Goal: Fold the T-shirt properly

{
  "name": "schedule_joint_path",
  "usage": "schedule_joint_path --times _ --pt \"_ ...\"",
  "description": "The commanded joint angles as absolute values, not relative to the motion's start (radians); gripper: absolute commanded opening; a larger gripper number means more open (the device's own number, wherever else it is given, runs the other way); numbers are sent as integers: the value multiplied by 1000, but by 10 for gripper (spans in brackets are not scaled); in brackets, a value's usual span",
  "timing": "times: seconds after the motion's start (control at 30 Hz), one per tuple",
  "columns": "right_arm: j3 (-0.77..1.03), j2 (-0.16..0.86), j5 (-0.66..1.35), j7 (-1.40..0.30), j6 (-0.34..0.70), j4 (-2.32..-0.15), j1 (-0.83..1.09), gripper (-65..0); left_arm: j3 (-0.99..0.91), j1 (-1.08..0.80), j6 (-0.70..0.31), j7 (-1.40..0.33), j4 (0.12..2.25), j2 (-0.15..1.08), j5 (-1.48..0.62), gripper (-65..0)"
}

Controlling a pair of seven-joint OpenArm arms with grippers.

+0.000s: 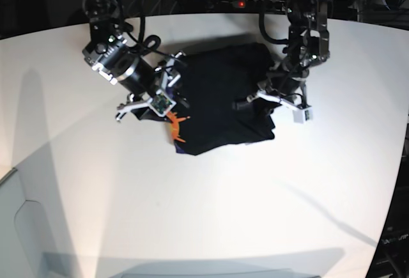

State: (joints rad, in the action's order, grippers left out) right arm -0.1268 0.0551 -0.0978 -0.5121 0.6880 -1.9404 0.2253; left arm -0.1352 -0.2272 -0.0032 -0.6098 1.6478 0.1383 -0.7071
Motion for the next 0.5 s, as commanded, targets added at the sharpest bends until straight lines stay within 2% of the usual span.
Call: schedule_joint_path --times 0.0,0.07,0.27,0.37,0.47 --pt "-124 58 -85 -490 698 -1962 217 -344 -139 -222 -8 -595 1679 150 -708 -628" --pt "-124 58 -85 -490 698 -1962 216 -344 -140 -232 -7 -641 1699 153 -707 -583" --pt "-133 56 -85 -490 698 -1962 214 -344 -179 -251 -7 -682 1709 148 -716 -390" --pt "-133 42 -84 -490 698 -1962 214 -344 -202 -263 -7 -684 1709 145 -717 -337" --pt "-133 38 -85 -489 698 -1962 214 -344 -206 -294 -7 -680 1709 148 -717 -314"
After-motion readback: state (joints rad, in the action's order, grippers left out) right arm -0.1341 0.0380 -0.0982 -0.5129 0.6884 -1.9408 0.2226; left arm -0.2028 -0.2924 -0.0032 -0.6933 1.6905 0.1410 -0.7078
